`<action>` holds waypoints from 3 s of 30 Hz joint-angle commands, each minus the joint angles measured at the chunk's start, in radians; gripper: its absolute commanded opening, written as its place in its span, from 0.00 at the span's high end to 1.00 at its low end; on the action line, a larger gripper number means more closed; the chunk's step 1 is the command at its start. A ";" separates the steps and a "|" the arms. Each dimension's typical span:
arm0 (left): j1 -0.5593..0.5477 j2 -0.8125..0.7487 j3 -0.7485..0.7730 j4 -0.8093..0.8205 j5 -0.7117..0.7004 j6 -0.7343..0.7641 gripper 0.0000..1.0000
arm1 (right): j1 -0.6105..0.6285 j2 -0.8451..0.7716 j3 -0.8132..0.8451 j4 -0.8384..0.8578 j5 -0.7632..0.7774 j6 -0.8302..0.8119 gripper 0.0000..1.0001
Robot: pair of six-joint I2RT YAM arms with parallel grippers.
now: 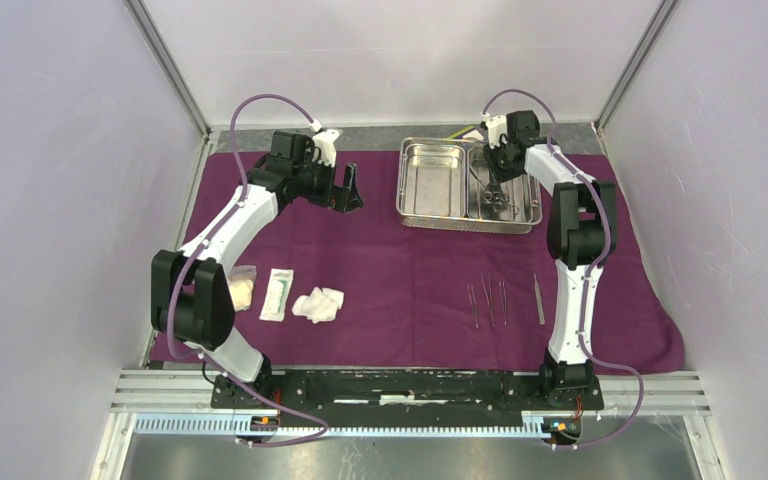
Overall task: Open and lay out the surgical kit
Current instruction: Pick up the medical item from the container, then place the medical item in the surgical kit.
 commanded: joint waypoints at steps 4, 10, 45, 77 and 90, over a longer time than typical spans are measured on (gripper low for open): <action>0.004 -0.003 0.035 0.011 0.028 -0.009 0.00 | -0.002 0.013 -0.019 0.005 0.009 0.007 0.73; 0.004 0.003 0.027 0.019 0.052 -0.012 0.00 | -0.002 -0.002 -0.036 0.008 0.009 0.015 0.82; 0.004 0.038 0.052 0.006 0.063 -0.039 0.00 | -0.009 -0.134 -0.002 0.003 -0.052 0.027 1.00; -0.038 0.220 0.213 0.354 0.286 -0.519 0.03 | 0.226 -0.500 -0.278 0.229 -0.228 0.066 1.00; -0.126 0.321 0.184 0.669 0.229 -0.731 0.11 | 0.334 -0.533 -0.368 0.311 -0.298 0.140 1.00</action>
